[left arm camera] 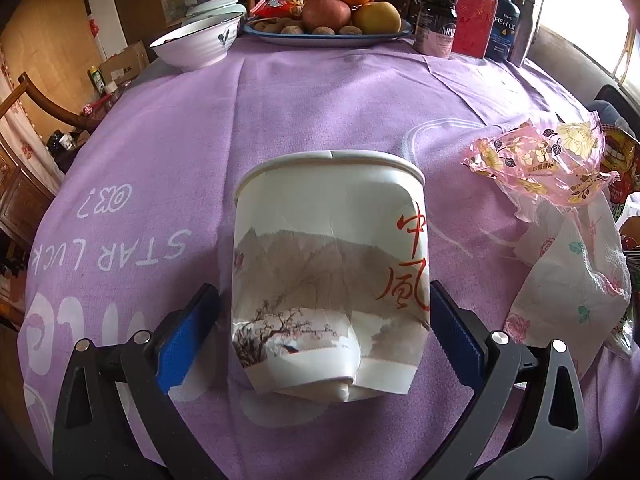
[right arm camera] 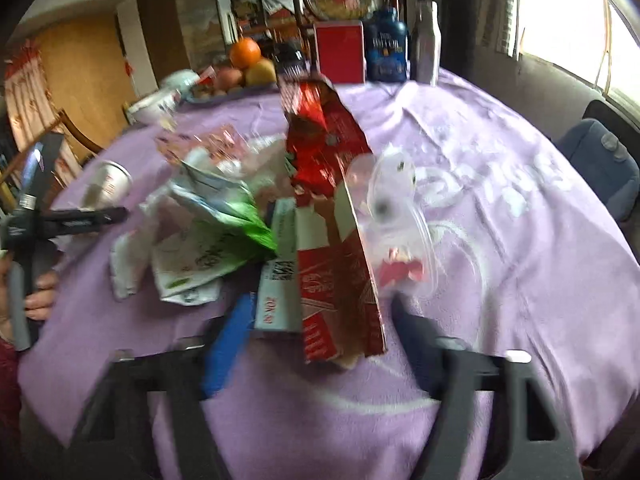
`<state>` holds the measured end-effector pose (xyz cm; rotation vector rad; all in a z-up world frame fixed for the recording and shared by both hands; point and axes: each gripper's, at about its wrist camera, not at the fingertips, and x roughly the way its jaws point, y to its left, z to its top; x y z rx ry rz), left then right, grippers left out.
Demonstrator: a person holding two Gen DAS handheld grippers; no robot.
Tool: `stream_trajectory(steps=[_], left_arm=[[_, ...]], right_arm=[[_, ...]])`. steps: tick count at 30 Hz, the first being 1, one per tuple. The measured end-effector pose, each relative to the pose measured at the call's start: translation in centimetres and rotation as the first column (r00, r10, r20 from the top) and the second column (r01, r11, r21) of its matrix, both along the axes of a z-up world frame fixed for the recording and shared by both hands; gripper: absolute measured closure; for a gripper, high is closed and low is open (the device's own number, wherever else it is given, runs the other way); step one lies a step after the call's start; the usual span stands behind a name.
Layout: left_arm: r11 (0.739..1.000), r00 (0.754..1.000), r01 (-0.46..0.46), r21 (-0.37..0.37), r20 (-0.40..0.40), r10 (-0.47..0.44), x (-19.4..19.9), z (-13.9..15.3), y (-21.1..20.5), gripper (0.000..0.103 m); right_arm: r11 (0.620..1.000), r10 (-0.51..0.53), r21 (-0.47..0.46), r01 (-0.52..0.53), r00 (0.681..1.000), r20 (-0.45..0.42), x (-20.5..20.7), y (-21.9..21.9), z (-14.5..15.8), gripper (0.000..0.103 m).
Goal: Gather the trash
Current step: 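Hold the paper cup in the left tool while the right tool grasps the red-and-white milk carton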
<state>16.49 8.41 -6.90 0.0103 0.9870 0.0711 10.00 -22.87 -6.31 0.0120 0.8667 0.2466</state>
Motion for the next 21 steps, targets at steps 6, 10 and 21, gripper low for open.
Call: stream_trajectory(steps=[6,10,21], left_arm=[[1.000,1.000,0.008,-0.011,-0.024,-0.008,0.0,0.2,0.2,0.006],[1.000,1.000,0.008,-0.001,0.024,-0.008,-0.6,1.2,0.3,0.010],[0.999,0.993,-0.016,-0.032,0.118,0.020,-1.3,3.4,1.3,0.032]], right_arm=[[0.978,-0.004,0.207,-0.009,0.998,0.062,-3.3,-2.3,2.0,0.087],[0.971,-0.034,0.240,0.011,0.995,0.092,-5.5,-3.3,2.9,0.086],[0.962,-0.068,0.270,0.045,0.995,0.076,-6.9,-4.5,2.1,0.080]])
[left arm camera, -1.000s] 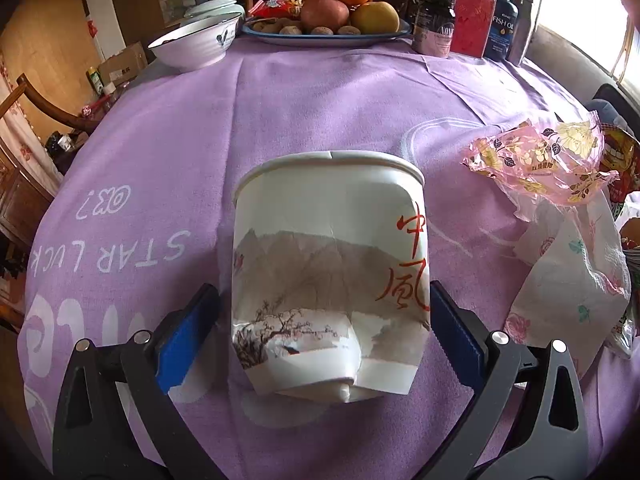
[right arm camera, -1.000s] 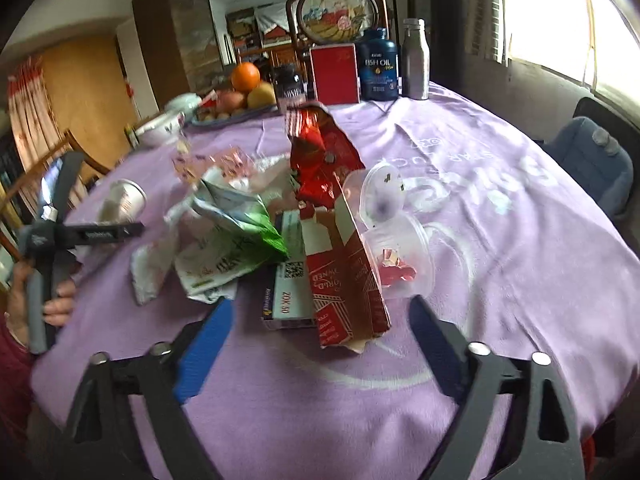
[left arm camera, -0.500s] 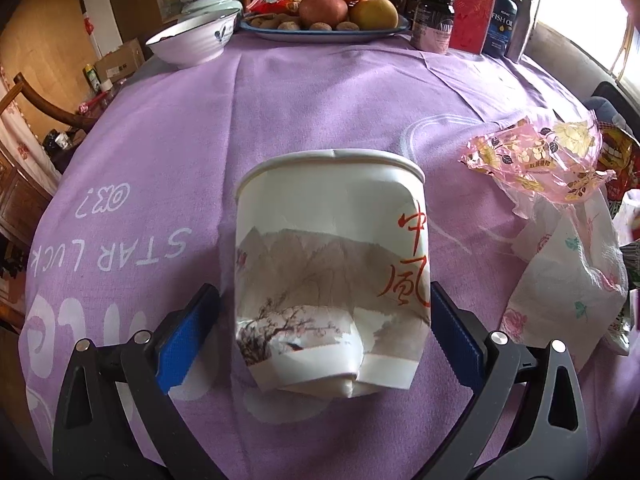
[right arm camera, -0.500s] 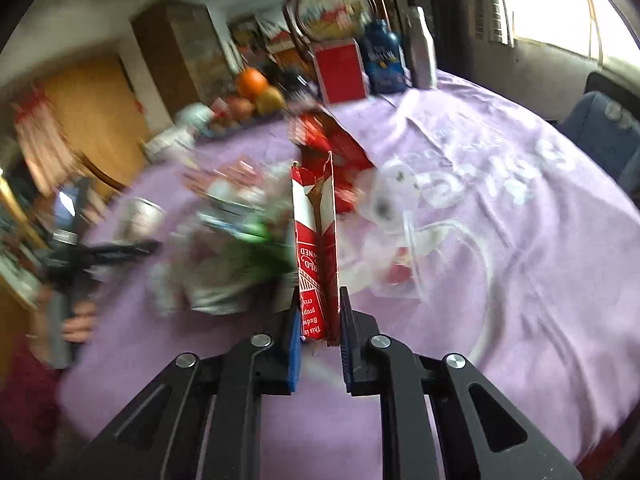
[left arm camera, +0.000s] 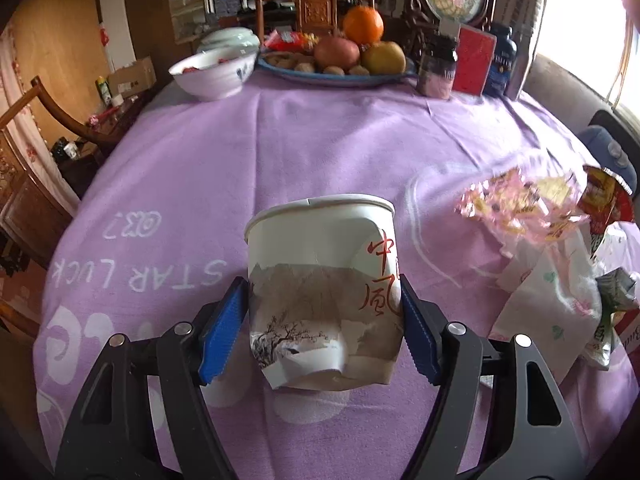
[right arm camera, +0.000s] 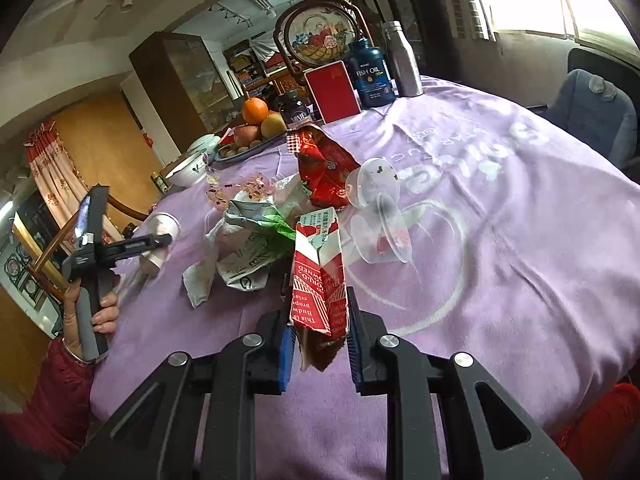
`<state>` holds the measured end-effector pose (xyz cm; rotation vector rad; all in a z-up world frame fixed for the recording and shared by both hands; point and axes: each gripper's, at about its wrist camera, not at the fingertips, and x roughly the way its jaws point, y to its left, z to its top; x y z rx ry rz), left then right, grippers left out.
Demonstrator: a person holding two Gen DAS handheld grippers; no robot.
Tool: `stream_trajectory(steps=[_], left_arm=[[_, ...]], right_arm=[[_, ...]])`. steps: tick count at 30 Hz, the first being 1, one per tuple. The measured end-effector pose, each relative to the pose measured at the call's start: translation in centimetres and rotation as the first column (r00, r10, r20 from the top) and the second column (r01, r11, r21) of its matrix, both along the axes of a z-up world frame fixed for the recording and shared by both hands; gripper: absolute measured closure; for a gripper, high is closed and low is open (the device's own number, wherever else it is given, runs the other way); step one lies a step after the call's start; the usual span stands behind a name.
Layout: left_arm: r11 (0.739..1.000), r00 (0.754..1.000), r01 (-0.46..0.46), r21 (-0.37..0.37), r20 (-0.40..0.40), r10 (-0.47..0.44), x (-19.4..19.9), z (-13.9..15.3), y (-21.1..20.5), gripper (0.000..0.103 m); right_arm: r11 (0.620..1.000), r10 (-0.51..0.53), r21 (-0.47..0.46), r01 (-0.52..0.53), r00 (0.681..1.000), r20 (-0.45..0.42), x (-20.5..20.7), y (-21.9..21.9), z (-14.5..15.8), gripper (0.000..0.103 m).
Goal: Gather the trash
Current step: 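Hold the paper cup in the left tool while the right tool grasps the red-and-white milk carton, then carry cup and carton to the wastebasket and open both tools to drop them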
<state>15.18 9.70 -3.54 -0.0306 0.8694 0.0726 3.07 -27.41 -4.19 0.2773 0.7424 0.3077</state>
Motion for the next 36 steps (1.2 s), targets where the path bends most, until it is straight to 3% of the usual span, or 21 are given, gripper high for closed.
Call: stream_trajectory(steps=[7,9,10,16,20,26,36], left_arm=[[1.000,0.986,0.017,0.017,0.167,-0.020,-3.1,3.1,-0.8,0.032],[0.999,0.978,0.036,0.007,0.203,-0.036,-4.2,3.8,-1.3,0.032],[0.999,0.977,0.042,0.001,0.211,-0.041,-4.5,3.9,-1.5,0.032],[0.994,0.970,0.110,-0.027,0.222,-0.101,-7.0,4.5,-4.2,0.032],[0.978,0.951,0.204,-0.038,0.246,-0.188,-9.1,5.8,-7.6,0.032],[0.922,0.893,0.383,-0.045,0.271,-0.358,-11.5,7.3,-14.7,0.032],[0.789,0.773,0.611,-0.057,0.260,-0.579,-14.6,7.0,-27.1,0.032]], right_arm=[[0.998,-0.005,-0.060,0.002,0.999,-0.053,1.1,0.9,-1.9,0.071],[0.998,-0.010,-0.063,0.007,0.998,-0.055,1.2,1.0,-2.3,0.075],[0.998,-0.009,-0.058,0.006,0.999,-0.052,1.1,0.9,-2.3,0.084],[1.000,-0.014,-0.001,0.014,0.997,0.074,-1.6,-0.4,1.1,0.086],[0.999,-0.047,0.020,0.045,0.990,0.134,-4.1,-2.3,3.3,0.085],[0.987,-0.156,0.050,0.150,0.975,0.159,-8.1,-6.6,4.1,0.085],[0.932,-0.362,0.061,0.356,0.920,0.152,-15.5,-14.9,3.0,0.085]])
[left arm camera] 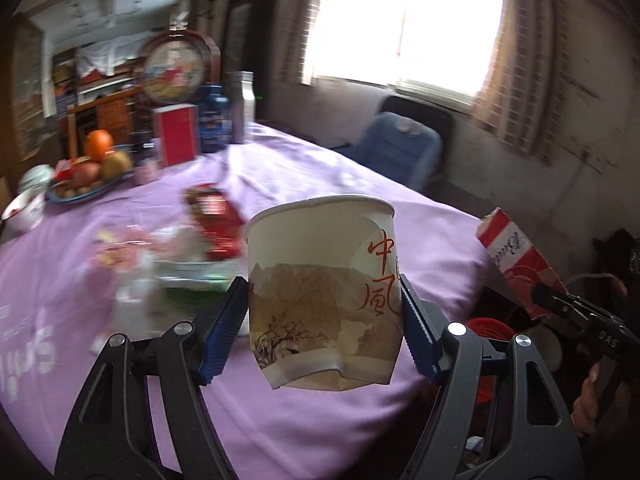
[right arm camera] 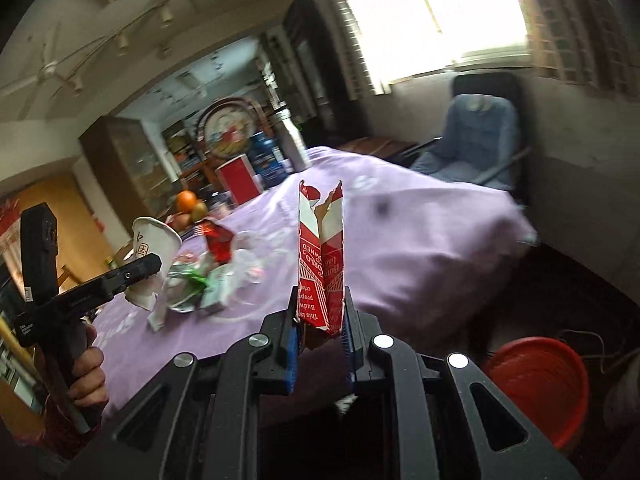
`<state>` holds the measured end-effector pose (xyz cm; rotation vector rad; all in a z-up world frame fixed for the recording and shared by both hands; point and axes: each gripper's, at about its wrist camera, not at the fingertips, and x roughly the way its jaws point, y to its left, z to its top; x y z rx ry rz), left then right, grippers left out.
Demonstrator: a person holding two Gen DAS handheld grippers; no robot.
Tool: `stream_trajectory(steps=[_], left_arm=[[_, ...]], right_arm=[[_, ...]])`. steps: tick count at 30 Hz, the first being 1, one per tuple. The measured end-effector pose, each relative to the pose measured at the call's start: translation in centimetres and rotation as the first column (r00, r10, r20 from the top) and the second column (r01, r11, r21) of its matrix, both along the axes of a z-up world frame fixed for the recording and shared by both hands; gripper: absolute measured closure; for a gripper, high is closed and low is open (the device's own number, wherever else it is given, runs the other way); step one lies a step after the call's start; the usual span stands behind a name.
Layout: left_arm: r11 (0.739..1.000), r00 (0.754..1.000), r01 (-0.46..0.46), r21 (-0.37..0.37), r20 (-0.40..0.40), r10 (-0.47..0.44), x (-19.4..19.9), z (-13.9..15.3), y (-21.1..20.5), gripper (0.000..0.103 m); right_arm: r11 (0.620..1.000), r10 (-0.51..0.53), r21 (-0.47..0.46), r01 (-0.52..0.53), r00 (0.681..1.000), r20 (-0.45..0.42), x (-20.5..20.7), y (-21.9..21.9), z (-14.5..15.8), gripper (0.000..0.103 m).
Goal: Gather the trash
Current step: 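Carry cup and carton to the wastebasket and open both tools to drop them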
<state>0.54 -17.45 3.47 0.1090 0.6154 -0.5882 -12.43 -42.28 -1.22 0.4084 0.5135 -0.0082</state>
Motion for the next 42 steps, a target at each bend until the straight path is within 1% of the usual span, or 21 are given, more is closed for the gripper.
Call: stream_trajectory(steps=[4,8,9,12,15,18,19,20,22,25,27,29,31,34,38,40,42], left_arm=[[0.996,0.995,0.092,0.014,-0.025,-0.092,-1.4,-0.8,-4.9,0.032],[0.984,0.984,0.172,0.046,-0.046,-0.170,-2.4,-1.8,-9.6,0.032],[0.978,0.979,0.200,0.057,-0.058,-0.197,-2.7,-2.2,-11.2,0.032],[0.965,0.965,0.254,0.072,-0.084,-0.248,-3.5,-3.2,-14.2,0.032],[0.950,0.949,0.302,0.082,-0.118,-0.292,-3.9,-4.5,-17.3,0.032],[0.935,0.934,0.340,0.098,-0.154,-0.324,-4.2,-6.0,-20.1,0.032],[0.931,0.929,0.351,0.105,-0.165,-0.332,-4.4,-6.5,-20.9,0.032],[0.926,0.925,0.360,0.111,-0.175,-0.338,-4.4,-6.9,-21.6,0.032],[0.916,0.915,0.380,0.127,-0.197,-0.352,-4.4,-7.8,-23.1,0.032],[0.901,0.903,0.406,0.152,-0.221,-0.369,-4.6,-9.1,-25.0,0.032],[0.892,0.897,0.419,0.168,-0.229,-0.378,-4.7,-9.8,-25.9,0.032],[0.882,0.890,0.434,0.183,-0.238,-0.388,-4.8,-10.5,-27.0,0.032],[0.871,0.882,0.451,0.196,-0.250,-0.400,-5.1,-11.1,-28.1,0.032],[0.851,0.868,0.479,0.214,-0.262,-0.423,-5.5,-12.1,-29.8,0.032],[0.826,0.848,0.516,0.226,-0.272,-0.455,-6.2,-12.7,-31.8,0.032],[0.818,0.842,0.528,0.228,-0.267,-0.469,-6.6,-12.8,-32.7,0.031],[0.817,0.844,0.526,0.235,-0.257,-0.470,-6.8,-12.7,-33.2,0.028]], right_arm=[[0.998,-0.068,-0.014,0.067,0.998,-0.008,-2.0,-2.5,-0.7,0.085],[0.990,-0.144,-0.016,0.143,0.989,-0.029,-4.1,-5.8,-2.0,0.084],[0.987,-0.163,-0.019,0.162,0.986,-0.037,-4.6,-6.5,-2.4,0.084],[0.977,-0.212,-0.007,0.212,0.975,-0.070,-5.6,-9.0,-4.0,0.084],[0.969,-0.244,-0.005,0.245,0.963,-0.110,-5.7,-10.8,-5.6,0.083],[0.961,-0.278,-0.043,0.274,0.943,-0.184,-5.2,-12.2,-7.7,0.072],[0.957,-0.289,-0.052,0.284,0.934,-0.210,-5.2,-12.7,-8.4,0.067],[0.953,-0.302,-0.054,0.298,0.923,-0.239,-5.1,-13.4,-9.3,0.059],[0.947,-0.315,-0.023,0.321,0.913,-0.260,-5.4,-14.5,-10.6,0.051],[0.939,-0.332,0.009,0.345,0.910,-0.250,-6.2,-15.7,-11.3,0.048],[0.931,-0.352,0.013,0.365,0.907,-0.231,-6.8,-16.3,-11.4,0.043],[0.919,-0.383,0.011,0.395,0.899,-0.214,-7.4,-16.9,-11.3,0.033],[0.907,-0.410,0.015,0.421,0.890,-0.197,-7.9,-17.6,-11.4,0.030],[0.896,-0.430,0.023,0.443,0.881,-0.197,-8.6,-18.5,-11.7,0.029],[0.888,-0.444,0.032,0.459,0.874,-0.200,-9.2,-19.3,-11.8,0.029],[0.883,-0.454,0.028,0.468,0.869,-0.197,-9.4,-19.3,-11.7,0.029],[0.879,-0.463,0.029,0.476,0.866,-0.189,-9.7,-19.6,-11.5,0.029]])
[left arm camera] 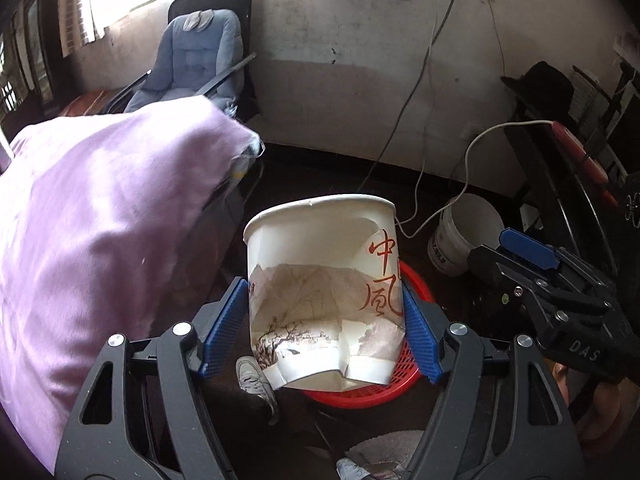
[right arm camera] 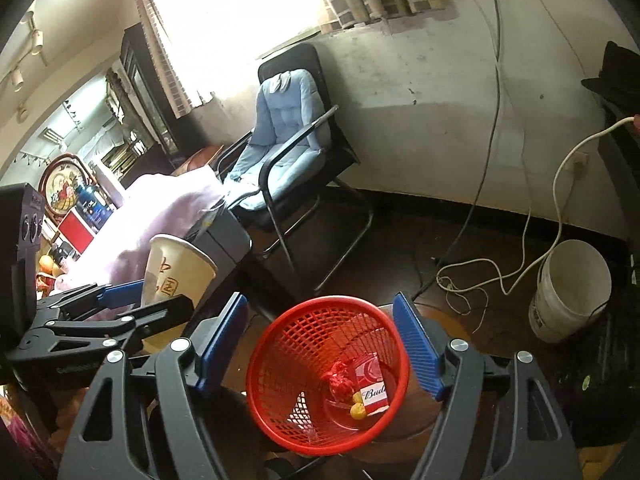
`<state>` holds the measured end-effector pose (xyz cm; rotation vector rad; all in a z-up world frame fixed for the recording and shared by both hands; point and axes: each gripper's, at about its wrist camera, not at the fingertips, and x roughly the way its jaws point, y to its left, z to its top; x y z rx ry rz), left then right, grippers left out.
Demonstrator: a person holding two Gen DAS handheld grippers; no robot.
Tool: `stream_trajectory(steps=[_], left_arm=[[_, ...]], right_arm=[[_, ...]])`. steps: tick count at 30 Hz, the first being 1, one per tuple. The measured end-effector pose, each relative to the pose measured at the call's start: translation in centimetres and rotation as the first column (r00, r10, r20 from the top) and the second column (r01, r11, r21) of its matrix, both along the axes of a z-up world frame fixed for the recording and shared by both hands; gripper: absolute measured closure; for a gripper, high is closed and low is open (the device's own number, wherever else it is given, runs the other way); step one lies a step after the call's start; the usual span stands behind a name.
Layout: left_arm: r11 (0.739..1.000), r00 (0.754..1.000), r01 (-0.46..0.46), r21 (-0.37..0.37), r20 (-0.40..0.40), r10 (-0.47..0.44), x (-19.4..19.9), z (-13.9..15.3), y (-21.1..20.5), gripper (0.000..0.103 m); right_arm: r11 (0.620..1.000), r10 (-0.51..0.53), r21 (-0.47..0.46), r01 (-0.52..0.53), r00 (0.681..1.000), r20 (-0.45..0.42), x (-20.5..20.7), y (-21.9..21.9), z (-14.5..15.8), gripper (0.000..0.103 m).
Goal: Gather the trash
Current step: 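Carry cup and carton to the wastebasket and open both tools to drop them, then move both tools back over the table toward the remaining wrappers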
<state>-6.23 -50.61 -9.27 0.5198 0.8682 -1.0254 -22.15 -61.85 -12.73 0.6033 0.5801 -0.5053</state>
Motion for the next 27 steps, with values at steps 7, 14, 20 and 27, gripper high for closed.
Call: stream_trajectory(steps=[7,14,20,27], left_arm=[[0.999,1.000,-0.018,-0.033,-0.004,0.018,0.1,1.0,0.6,0.015],[0.996,0.997,-0.072,-0.045,0.012,0.073,1.1,2.1,2.4,0.015],[0.990,0.991,-0.126,-0.067,0.037,0.128,1.7,3.3,4.5,0.012],[0.974,0.977,-0.192,-0.118,0.075,0.202,2.2,5.5,8.1,0.010]], right_arm=[[1.000,-0.001,0.005,0.000,1.000,0.021,-0.3,0.2,0.4,0.026],[1.000,0.029,-0.010,-0.029,0.999,0.025,0.2,1.7,1.1,0.018],[0.997,0.037,-0.069,-0.035,0.999,0.022,0.6,3.2,2.6,0.006],[0.975,0.025,-0.219,-0.030,0.999,-0.025,1.0,5.9,5.2,0.006]])
